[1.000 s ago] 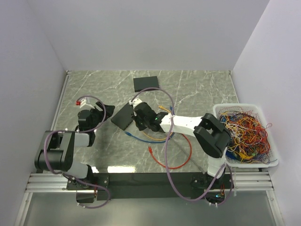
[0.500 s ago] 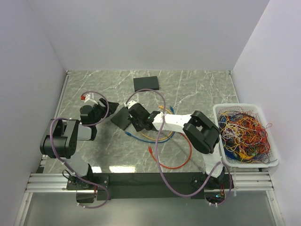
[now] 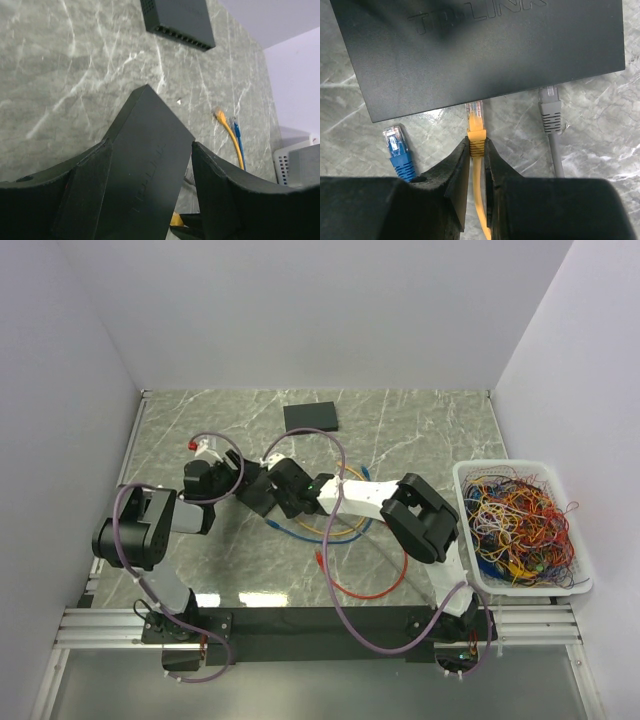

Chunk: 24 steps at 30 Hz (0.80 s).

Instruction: Insert the plug into the switch port

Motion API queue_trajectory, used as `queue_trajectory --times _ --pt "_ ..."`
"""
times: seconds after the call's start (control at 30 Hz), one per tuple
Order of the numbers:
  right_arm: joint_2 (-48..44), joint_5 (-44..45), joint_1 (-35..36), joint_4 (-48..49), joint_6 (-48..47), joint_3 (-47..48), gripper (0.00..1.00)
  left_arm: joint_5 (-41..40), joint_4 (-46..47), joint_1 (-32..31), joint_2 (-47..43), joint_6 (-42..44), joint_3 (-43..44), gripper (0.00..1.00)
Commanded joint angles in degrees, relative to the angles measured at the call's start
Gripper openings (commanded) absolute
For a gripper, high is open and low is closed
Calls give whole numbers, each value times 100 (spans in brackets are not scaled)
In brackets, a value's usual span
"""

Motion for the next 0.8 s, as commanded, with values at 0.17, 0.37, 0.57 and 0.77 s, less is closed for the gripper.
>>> queue_trajectory --times 0.17,0.37,0.57,0.77 --pt "103 -13 122 -41 -25 389 0 -190 -62 -206 132 151 101 69" --pt "121 -4 175 -58 -34 459 0 -357 -273 -312 202 169 190 69" --pt "147 -4 210 -41 -34 512 0 -498 -397 -374 150 160 251 69" --pt "191 40 210 -58 -51 547 0 -1111 -1090 -382 -342 353 479 70"
